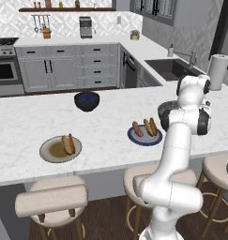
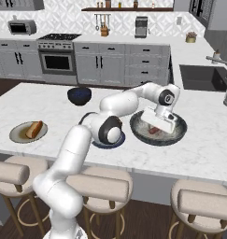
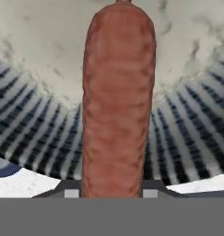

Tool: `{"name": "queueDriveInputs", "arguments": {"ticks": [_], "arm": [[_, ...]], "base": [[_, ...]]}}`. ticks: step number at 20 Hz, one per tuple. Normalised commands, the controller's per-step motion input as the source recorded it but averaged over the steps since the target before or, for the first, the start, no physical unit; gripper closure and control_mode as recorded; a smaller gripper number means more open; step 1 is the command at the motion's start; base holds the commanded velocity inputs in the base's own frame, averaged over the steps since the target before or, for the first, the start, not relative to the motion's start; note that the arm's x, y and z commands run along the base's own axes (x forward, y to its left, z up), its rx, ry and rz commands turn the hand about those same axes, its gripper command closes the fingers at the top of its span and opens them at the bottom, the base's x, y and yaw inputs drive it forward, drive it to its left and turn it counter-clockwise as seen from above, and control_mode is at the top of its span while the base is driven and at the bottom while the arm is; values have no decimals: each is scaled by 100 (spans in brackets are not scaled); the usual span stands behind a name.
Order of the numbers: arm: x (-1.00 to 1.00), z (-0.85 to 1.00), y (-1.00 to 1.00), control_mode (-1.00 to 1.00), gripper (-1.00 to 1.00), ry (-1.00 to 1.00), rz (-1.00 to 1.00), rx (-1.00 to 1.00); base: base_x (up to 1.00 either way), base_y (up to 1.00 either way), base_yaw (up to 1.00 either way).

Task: Place one bun and one sausage from the bowl on each plate.

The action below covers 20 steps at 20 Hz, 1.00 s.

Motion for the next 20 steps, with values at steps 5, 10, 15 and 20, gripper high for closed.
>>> {"name": "queueDriveInputs", "arguments": {"ticks": [5,10,15,20], "arm": [[-98,44,89,-100,100,-11,0,-8],[-67,39,100,-100,100,-8,0,-12],[-9,34,100,-100,100,-9,1,-5],[1,37,100,-100,100,-5,8,0]], "base": [[0,0,0],[0,0,0],[0,0,0],[0,0,0]]}}
